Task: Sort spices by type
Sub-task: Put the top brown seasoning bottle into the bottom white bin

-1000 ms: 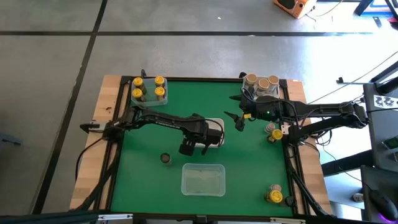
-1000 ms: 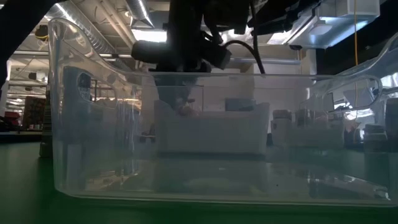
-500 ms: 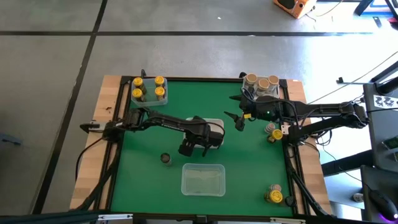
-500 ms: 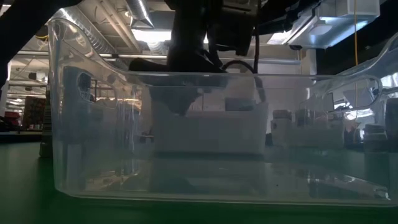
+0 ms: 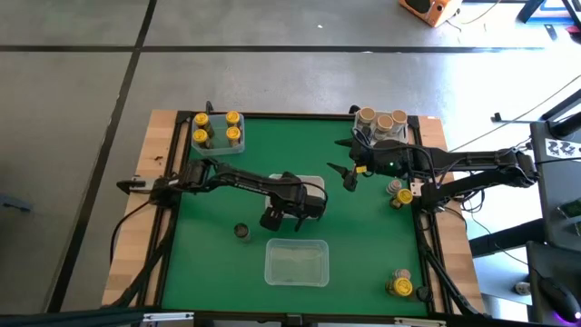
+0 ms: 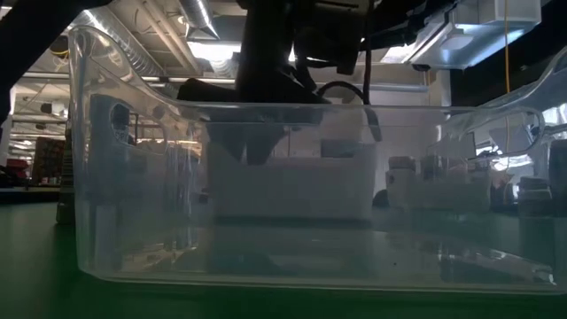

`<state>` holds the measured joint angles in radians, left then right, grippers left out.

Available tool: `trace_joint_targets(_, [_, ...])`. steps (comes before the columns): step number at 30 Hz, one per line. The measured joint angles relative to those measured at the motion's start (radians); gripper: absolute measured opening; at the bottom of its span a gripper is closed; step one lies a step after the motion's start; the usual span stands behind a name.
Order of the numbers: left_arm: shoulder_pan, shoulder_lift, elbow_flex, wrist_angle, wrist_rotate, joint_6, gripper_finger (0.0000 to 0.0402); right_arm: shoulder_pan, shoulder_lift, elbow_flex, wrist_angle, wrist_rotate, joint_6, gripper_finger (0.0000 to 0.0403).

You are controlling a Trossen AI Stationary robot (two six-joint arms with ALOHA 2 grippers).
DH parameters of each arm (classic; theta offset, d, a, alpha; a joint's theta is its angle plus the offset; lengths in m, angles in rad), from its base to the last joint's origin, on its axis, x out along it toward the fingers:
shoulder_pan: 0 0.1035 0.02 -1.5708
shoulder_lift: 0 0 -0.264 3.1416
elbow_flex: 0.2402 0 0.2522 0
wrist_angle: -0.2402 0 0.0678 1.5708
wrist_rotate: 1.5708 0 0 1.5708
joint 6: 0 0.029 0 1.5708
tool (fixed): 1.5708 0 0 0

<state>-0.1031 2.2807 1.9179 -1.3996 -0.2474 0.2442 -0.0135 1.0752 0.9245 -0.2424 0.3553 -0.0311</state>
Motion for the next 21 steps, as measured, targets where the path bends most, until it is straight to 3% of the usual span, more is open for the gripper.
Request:
trace_joint_targets(12, [-0.035,-0.018,0.000,-0.062,-0.045,-0.011,0.0251,0.000,0.000,0.000,0.000,0.000,0.000,0.0333])
trace_joint_targets(21, [-0.071,-0.192,-0.014,-0.164,-0.012,-0.249,0.0251,0.000,0.001,-0.001,0.000,0.000,0.000,0.0333])
